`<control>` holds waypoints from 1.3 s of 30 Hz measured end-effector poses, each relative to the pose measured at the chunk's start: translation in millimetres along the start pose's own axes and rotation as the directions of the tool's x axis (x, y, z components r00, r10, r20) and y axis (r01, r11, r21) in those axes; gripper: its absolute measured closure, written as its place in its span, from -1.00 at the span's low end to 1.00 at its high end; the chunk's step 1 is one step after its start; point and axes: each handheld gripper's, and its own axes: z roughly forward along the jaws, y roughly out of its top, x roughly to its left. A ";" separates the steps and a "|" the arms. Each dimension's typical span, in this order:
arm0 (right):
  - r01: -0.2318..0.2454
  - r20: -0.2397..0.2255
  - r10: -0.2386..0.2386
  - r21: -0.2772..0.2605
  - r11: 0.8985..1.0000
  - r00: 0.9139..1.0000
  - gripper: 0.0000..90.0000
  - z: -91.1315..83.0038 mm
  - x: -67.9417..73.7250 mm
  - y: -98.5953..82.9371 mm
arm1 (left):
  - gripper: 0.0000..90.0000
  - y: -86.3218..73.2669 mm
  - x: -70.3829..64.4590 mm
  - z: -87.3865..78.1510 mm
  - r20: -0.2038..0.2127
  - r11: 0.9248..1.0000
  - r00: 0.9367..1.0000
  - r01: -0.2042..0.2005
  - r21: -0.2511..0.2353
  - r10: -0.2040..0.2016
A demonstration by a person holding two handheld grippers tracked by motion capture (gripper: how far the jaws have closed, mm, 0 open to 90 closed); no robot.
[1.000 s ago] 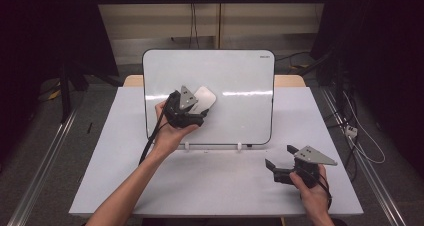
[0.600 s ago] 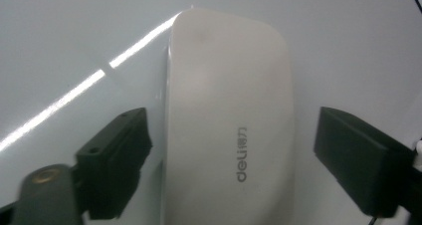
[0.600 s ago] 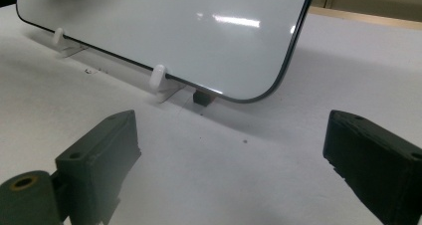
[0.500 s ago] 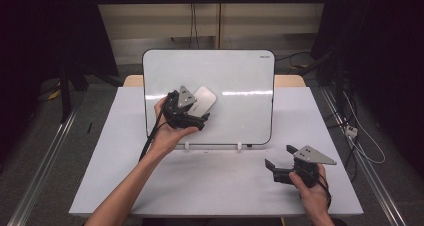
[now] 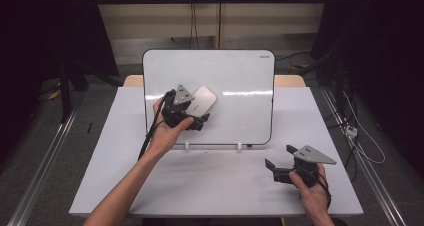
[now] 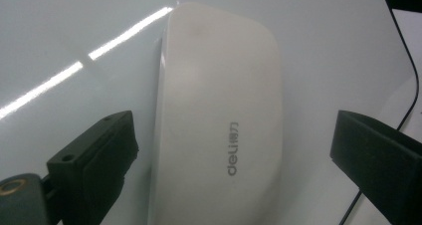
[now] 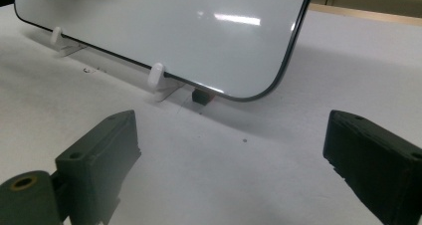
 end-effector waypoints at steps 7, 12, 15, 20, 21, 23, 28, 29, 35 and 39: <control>0.000 0.001 0.000 0.000 1.000 1.000 -0.84 -0.6 -1.4 -0.5 | -0.90 0.1 1.9 -4.1 0.034 0.999 0.999 0.035 -0.002 -0.035; -0.001 0.003 0.001 0.000 1.000 1.000 -0.84 -1.4 -2.7 -0.8 | -0.90 1.1 -0.4 -10.1 0.044 0.999 0.998 0.033 0.000 -0.033; -0.011 0.006 0.011 -0.002 1.000 1.000 -0.84 -1.7 -3.5 -1.1 | -0.90 1.0 -0.8 -13.7 0.060 0.999 0.997 0.047 0.004 -0.047; -0.009 0.011 0.009 0.001 1.000 1.000 -0.84 -2.6 -3.5 -1.5 | -0.90 -3.4 -2.3 -21.8 0.057 0.998 0.996 0.066 0.007 -0.067; -0.008 0.010 0.008 0.002 1.000 1.000 -0.84 -3.1 -3.0 -1.8 | -0.90 -4.6 -2.4 -23.8 0.055 0.998 0.996 0.065 0.005 -0.065; -0.004 0.014 0.004 0.001 1.000 1.000 -0.84 -5.1 -2.0 -2.3 | -0.90 -7.0 -2.3 -28.1 0.060 0.997 0.995 0.077 0.005 -0.077; -0.012 0.025 0.012 -0.005 1.000 1.000 -0.84 -9.6 -1.9 -3.0 | -0.89 -14.1 -2.2 -39.0 0.051 0.997 0.996 0.080 -0.003 -0.080; -0.012 0.028 0.012 -0.005 1.000 1.000 -0.84 -9.8 -1.8 -3.0 | -0.89 -16.1 -2.3 -41.4 0.051 0.997 0.995 0.081 0.003 -0.081; -0.005 0.026 0.005 -0.001 1.000 1.000 -0.85 -8.9 0.5 -2.2 | -0.87 -34.2 -1.3 -53.8 0.039 0.994 0.993 0.110 0.004 -0.110; -0.006 0.026 0.006 0.001 1.000 1.000 -0.85 -9.2 0.4 -2.5 | -0.88 -48.3 -0.6 -60.3 0.024 0.991 0.991 0.134 0.012 -0.134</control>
